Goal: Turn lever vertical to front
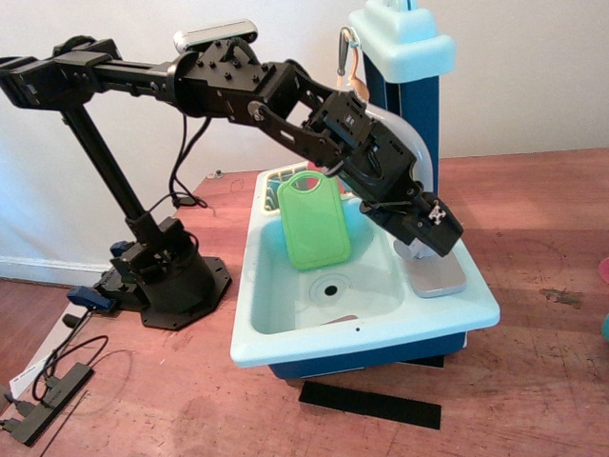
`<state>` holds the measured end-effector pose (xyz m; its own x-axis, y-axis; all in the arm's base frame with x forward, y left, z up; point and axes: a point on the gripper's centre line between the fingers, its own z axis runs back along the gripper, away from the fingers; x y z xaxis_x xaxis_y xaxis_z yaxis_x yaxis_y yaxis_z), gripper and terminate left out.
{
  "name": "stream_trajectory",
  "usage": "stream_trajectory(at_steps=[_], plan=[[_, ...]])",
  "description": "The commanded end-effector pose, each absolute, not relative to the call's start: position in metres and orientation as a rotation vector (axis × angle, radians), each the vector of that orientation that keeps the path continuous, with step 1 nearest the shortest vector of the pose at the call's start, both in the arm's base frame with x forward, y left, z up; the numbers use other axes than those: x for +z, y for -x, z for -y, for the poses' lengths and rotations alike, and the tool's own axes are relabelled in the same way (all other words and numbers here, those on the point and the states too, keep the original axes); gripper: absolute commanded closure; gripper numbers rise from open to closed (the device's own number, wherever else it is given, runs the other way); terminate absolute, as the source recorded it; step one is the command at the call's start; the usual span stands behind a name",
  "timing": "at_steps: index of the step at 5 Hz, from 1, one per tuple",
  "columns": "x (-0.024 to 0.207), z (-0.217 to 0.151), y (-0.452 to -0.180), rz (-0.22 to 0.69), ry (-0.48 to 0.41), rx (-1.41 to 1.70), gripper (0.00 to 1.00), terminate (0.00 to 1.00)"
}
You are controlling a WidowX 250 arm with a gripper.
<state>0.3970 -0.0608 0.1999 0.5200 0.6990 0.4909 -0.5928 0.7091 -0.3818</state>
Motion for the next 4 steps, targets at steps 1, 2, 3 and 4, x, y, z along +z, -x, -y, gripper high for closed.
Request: stream_trajectory(at_steps=[1, 2, 3, 4], plan=[[0.218, 0.050, -0.400, 0.741, 0.210, 0.822, 0.00, 0.00], [0.218, 0.047, -0.415, 0.743, 0.191, 0.824, 0.00, 0.00], [0.214, 0.043, -0.428, 0.741, 0.178, 0.826, 0.00, 0.00], [0.208, 0.041, -0.421, 0.736, 0.178, 0.841, 0.00, 0.00]])
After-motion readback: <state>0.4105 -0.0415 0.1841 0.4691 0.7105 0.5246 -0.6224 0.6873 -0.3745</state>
